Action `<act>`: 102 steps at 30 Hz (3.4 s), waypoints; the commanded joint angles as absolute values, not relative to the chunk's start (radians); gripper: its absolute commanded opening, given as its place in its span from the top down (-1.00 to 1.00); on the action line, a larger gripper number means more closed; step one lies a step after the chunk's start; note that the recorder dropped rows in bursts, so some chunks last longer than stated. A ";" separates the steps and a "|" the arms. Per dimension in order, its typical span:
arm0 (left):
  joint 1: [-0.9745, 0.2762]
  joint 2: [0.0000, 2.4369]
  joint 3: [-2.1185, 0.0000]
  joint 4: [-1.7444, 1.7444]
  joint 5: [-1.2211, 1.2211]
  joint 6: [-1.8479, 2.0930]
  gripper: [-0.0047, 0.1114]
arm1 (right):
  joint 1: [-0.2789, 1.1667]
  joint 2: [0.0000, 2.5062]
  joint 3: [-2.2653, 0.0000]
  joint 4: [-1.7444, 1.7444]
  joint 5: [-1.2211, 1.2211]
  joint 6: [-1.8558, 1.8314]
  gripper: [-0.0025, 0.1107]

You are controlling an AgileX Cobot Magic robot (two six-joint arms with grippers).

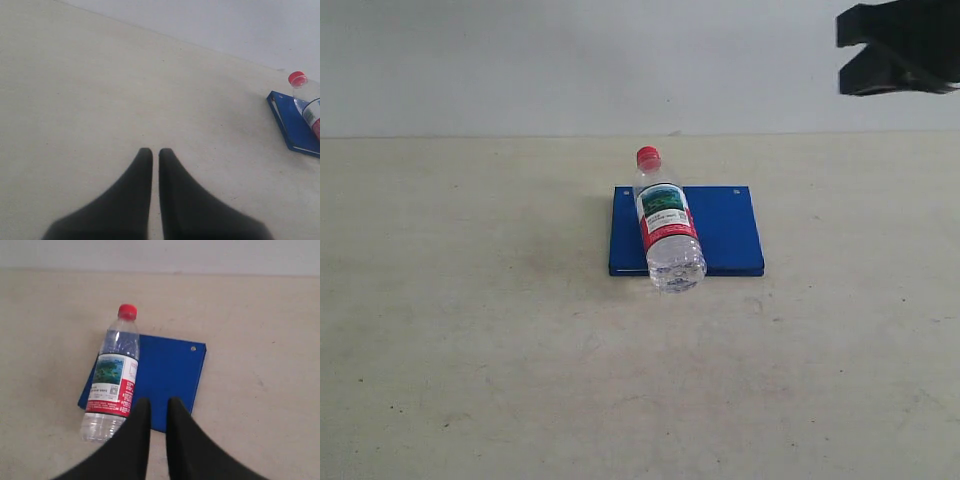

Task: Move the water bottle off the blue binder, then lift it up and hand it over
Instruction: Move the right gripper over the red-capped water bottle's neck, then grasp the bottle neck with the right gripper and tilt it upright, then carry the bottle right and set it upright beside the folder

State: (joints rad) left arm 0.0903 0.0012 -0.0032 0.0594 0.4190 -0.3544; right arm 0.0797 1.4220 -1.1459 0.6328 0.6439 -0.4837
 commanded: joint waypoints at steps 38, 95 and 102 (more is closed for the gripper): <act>0.085 0.000 0.000 0.064 0.412 -0.350 0.84 | 0.242 2.553 -2.176 0.907 0.796 -0.402 -0.09; 0.085 0.000 0.000 0.064 0.412 -0.350 0.84 | -0.049 2.275 -2.176 0.719 0.924 -0.799 0.96; 0.085 0.000 0.000 0.064 0.412 -0.350 0.84 | -0.131 2.258 -2.176 0.731 0.936 -0.820 0.96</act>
